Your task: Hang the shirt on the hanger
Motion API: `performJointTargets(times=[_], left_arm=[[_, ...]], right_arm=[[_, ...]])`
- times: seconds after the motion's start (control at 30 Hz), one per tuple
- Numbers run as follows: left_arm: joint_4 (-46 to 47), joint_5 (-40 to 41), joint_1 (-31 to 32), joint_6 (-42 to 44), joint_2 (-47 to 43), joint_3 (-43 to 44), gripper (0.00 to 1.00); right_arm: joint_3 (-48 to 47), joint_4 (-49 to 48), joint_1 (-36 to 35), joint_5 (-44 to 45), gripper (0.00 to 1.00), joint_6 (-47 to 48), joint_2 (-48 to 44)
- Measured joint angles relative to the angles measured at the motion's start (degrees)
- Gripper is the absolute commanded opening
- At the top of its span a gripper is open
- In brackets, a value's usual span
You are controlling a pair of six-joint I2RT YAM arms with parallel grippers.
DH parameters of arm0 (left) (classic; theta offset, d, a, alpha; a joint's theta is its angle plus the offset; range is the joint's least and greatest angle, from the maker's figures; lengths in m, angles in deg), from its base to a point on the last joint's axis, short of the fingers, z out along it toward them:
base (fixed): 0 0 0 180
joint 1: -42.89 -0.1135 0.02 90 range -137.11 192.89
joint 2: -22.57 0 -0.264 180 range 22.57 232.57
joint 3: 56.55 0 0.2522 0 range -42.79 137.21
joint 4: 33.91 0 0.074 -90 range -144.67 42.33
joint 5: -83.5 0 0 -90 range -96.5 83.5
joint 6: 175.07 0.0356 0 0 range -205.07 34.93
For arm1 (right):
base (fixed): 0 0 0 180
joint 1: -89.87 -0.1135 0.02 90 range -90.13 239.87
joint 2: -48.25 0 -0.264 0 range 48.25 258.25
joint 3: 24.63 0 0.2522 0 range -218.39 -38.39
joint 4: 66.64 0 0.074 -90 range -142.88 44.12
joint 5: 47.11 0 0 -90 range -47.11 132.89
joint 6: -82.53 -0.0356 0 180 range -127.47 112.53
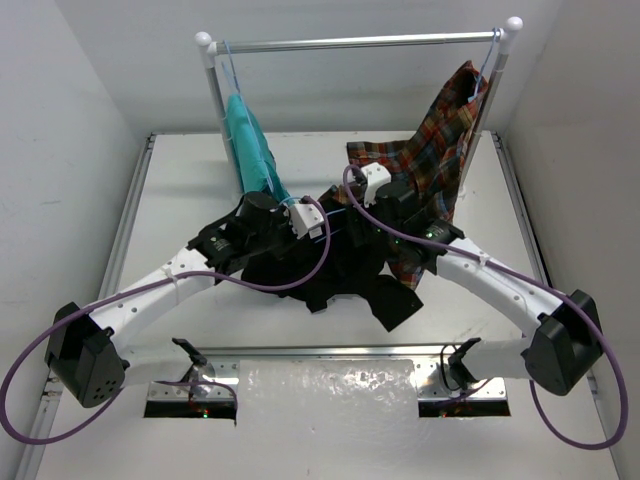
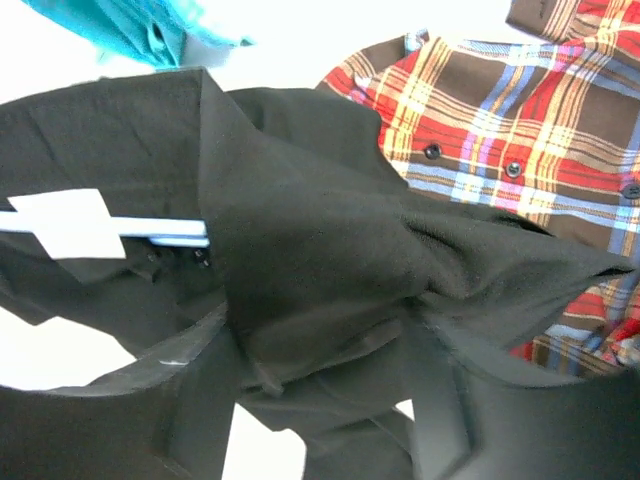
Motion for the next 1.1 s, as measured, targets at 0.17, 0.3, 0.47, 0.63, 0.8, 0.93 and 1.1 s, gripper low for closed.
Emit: performJointTargets(times=[0.17,0.3,0.47,0.63,0.8,0.93,1.1], left_arm=[[0.0,-0.2,0.0,-1.0,0.0,0.0,0.00],[-0.2,-0.3,0.0,-1.7,0.0,0.0,0.00],[-1.3,-0.2,0.0,-1.8,0.0,0.0,0.00],[-1.9,-0.2,0.0,-1.8,0.0,0.2,0.00],[-2.4,-0.5,0.0,-1.3,0.0,0.7,0.00],[-2.7,-2.0,0.0,1.0,0.0,0.7,0.00],[-5.1,-6.1,0.0,6.7,-0.3,0.8,0.00]], right_arm=[[1.5,-3.7,0.0,1.6,0.00,-2.9,0.4],[2.2,-6.1,0.0,1.9,0.00,-3.8,1.1],[7.5,-12.1,-2.8,-2.3,0.00,0.4,-3.0],[9.8,-15.9,-5.9,-11.3,0.00,5.0,-5.0],[10.6,-14.7,-6.2,-17.4,0.05,8.2,-5.1],[10.5,-10.3,-6.4,-20.1,0.58,12.9,-6.0],[0.9,7.0,-6.5,-22.1,0.77,22.2,-8.3]])
